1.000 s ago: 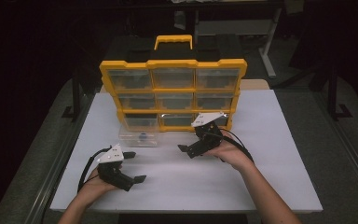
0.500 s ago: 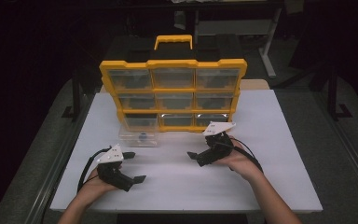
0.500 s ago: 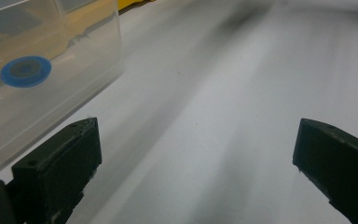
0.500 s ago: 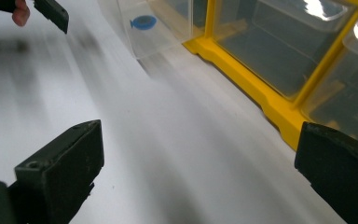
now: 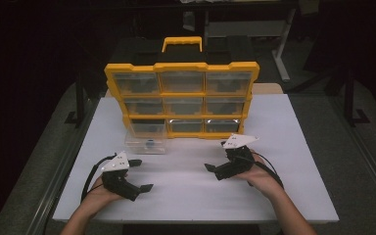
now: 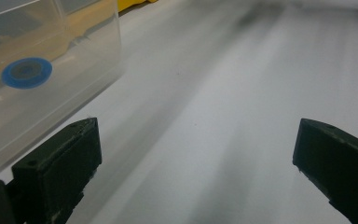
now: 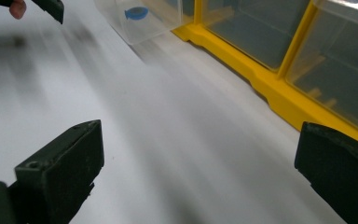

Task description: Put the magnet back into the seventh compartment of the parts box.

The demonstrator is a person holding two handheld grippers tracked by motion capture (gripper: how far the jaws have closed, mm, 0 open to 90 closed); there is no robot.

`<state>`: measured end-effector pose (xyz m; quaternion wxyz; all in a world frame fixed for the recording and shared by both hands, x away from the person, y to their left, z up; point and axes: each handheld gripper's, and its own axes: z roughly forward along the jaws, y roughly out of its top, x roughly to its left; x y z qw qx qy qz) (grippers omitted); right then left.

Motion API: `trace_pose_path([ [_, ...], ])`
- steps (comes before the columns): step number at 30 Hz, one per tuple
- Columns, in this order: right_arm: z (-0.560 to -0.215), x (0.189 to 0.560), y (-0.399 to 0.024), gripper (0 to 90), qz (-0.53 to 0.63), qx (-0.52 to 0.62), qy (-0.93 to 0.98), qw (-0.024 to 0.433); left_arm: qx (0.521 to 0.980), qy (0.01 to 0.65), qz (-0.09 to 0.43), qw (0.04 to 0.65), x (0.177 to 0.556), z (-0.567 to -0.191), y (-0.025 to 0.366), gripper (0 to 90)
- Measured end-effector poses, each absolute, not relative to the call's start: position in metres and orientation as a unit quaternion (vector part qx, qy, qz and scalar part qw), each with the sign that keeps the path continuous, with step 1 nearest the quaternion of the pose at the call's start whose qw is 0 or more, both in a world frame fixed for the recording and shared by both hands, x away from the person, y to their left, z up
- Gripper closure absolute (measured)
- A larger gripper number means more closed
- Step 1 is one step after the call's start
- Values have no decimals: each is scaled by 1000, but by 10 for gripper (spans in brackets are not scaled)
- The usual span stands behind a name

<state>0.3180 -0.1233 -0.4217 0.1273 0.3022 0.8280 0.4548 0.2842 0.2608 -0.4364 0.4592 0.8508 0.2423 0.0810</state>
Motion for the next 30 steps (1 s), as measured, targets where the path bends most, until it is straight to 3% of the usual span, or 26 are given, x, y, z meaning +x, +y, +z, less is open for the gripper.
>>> trace_pose_path([
  [30,-442,285,-178,6,447,349,813,135,846,248,82,465,284,-437,261,3],
])
